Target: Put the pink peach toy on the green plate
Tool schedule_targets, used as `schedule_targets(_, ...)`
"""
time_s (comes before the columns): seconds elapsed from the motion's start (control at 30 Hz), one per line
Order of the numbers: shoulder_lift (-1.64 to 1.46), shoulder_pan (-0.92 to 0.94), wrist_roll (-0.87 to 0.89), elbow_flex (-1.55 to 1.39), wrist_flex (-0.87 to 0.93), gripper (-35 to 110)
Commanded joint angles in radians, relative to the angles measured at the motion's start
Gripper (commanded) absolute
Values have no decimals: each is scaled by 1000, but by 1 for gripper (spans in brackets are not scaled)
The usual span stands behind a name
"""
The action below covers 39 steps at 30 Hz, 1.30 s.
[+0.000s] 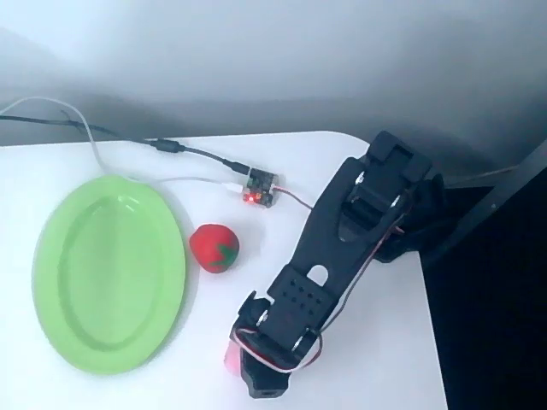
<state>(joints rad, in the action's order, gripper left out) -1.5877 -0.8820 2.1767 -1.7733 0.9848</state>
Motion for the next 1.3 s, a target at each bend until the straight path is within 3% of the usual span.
schedule_targets(0.0, 20, -20, 32, 57, -5, 43)
schedule_targets(0.13, 71, -18, 64, 91, 5, 31)
schedule_targets(0.2, 83, -21, 83, 92, 5, 6)
schedule_targets(0.23, 86, -21, 78, 94, 5, 0)
schedule_targets(0.6, 5, 34, 55, 72, 15, 0)
schedule_targets(0.7, -133, 110, -67, 43, 15, 0)
schedule_targets(0.93, -313, 485, -463, 98, 11, 0)
schedule_targets(1.1, -204, 653, -584, 201, -6, 0)
schedule_targets(1.27, -23, 704, -588, 301, -12, 0)
